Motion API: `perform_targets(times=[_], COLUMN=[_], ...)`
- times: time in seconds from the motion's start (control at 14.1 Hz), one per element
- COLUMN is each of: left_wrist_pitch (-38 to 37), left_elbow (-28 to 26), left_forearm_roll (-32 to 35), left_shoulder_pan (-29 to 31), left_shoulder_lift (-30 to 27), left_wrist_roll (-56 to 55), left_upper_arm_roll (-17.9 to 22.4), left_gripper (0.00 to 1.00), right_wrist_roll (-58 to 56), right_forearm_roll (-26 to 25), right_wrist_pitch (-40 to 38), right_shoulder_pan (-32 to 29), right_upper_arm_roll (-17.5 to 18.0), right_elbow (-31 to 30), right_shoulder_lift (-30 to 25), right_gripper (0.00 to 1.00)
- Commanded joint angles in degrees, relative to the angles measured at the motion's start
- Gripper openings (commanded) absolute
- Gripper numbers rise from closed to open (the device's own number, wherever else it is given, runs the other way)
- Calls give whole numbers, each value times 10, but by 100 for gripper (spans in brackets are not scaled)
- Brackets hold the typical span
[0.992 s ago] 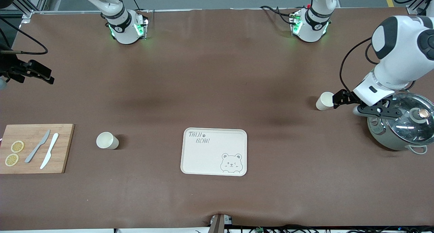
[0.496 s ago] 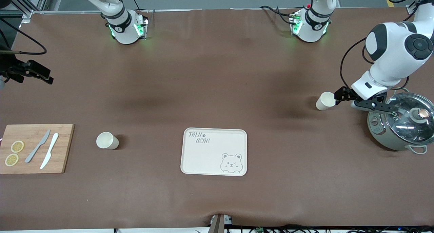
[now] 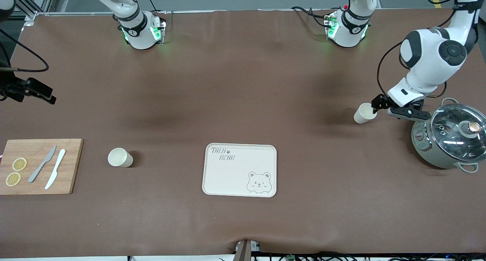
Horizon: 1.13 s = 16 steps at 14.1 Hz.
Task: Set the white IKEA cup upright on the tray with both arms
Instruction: 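Grasp the cup with the left gripper while the right gripper reaches the other cup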
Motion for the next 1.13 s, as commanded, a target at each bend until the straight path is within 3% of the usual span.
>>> perform_targets(times=[0.0, 0.21, 0.57, 1.06], left_wrist_pitch=[27, 52, 85, 159], left_elbow=[-32, -55, -67, -70], left_forearm_roll=[3, 3, 3, 3], left_shoulder_pan=[4, 6, 23, 51], left_shoulder_lift=[-13, -7, 15, 71], left_wrist_roll=[8, 15, 43, 77], left_upper_arm_roll=[-2, -2, -2, -2], left_gripper=[100, 100, 100, 100], right_wrist_roll=[-4, -3, -3, -4], right_forearm_roll=[3, -1, -5, -16], right_wrist_pitch=[31, 82, 216, 322], right_shoulder_pan=[-9, -9, -4, -4], right_upper_arm_roll=[6, 6, 6, 6], right_elbow=[0, -17, -94, -129], right_shoulder_lift=[31, 61, 78, 137], right_gripper=[100, 100, 100, 100])
